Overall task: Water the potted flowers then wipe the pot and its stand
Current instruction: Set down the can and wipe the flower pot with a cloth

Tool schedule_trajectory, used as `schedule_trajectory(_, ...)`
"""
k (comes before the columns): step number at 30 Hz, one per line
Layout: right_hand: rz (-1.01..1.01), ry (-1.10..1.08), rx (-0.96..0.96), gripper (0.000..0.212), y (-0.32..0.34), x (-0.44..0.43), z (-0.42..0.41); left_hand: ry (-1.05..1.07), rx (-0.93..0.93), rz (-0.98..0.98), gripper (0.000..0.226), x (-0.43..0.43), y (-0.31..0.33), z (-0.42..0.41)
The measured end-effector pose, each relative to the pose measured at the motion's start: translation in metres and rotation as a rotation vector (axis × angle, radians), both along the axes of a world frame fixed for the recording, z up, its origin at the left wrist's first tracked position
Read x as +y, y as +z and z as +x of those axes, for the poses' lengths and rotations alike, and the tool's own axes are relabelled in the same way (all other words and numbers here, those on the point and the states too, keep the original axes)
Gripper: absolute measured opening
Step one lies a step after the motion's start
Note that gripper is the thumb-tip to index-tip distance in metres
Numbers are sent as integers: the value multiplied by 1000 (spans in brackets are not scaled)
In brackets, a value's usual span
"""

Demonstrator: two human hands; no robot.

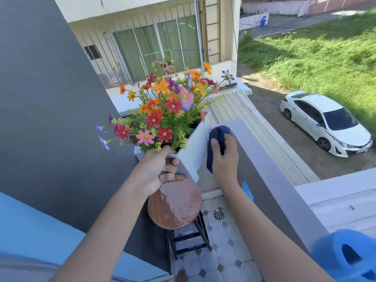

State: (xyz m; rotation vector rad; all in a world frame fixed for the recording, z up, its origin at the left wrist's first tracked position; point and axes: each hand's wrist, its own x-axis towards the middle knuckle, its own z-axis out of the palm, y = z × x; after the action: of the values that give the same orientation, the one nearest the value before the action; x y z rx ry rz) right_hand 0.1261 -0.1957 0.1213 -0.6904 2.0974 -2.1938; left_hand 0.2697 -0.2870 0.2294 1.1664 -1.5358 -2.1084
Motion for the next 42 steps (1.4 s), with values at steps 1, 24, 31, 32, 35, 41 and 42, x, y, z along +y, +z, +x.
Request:
schedule_trajectory(1,9,47,1,13,-7,1,5,2,3,-6,16,-2,1,-2)
schedule_trajectory(24,-169,27,-52,8,65,10,-26,-108,22,-36,27,12,4,-8)
schedule_trajectory(31,-27,240,-284,29,61,28,-48,-102,-35,-58,25,5,8,-6)
schedule_trajectory(32,-41,268,-335,25,62,31,-48,-91,-36,-72,26,1,10,-6)
schedule_trajectory(35,-109,341,-521,16,67,40,-44,-90,-35,-127,30,-13,13,-8)
schedule_trajectory(41,-83,349,-623,16,76,41,-46,-190,-89,-330,38,-32,16,-9)
schedule_trajectory(42,-102,355,-611,17,76,41,-46,-212,-99,-371,39,-32,16,-9)
